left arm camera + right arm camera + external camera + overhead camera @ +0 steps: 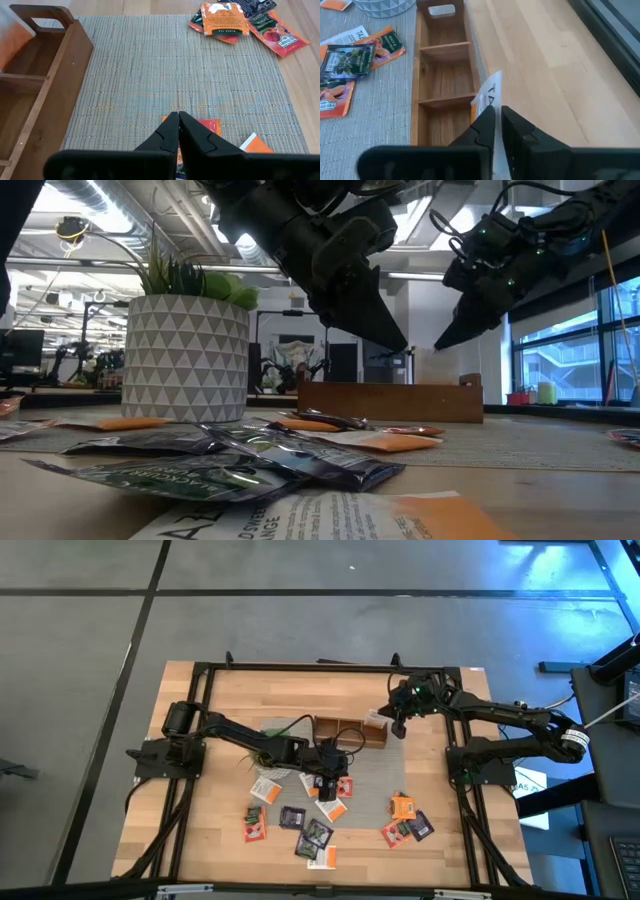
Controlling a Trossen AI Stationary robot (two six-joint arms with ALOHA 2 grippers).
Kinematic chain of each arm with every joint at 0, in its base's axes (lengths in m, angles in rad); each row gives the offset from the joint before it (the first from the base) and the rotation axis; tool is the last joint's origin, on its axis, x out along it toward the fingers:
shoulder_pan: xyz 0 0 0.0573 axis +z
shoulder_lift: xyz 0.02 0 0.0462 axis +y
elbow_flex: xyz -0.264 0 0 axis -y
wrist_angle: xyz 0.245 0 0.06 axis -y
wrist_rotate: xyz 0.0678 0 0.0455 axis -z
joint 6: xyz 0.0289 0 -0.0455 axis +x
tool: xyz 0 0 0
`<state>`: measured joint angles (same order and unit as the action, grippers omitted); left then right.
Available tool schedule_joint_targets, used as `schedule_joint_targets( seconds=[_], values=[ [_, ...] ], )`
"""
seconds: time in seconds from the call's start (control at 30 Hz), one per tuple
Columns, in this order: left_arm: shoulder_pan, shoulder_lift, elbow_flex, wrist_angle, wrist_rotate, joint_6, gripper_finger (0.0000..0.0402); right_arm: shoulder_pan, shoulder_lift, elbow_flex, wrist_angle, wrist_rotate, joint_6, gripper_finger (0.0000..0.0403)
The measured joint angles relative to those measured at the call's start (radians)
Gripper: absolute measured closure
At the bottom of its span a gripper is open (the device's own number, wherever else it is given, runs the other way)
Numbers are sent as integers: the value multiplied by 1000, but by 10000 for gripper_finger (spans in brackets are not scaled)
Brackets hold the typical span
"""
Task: Pick & Place Tea
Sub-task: Put the white tea bag into the right section of the wooden organizer, then put the orange tea bag into the middle section of the wooden organizer
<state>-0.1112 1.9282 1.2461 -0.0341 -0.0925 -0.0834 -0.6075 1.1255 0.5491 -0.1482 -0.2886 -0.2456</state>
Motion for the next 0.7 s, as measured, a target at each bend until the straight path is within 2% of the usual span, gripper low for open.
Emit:
schedule_joint_targets(
  seconds=[0.27,0.5,0.7],
  values=[
    [0,0,0,0,0,0,391,0,0,0,2,0,4,326],
    [2,0,0,-45,0,0,395,0,-30,35,4,-6,133,323],
    [15,0,0,-84,-23,5,391,0,-39,41,41,-27,133,322]
  ],
)
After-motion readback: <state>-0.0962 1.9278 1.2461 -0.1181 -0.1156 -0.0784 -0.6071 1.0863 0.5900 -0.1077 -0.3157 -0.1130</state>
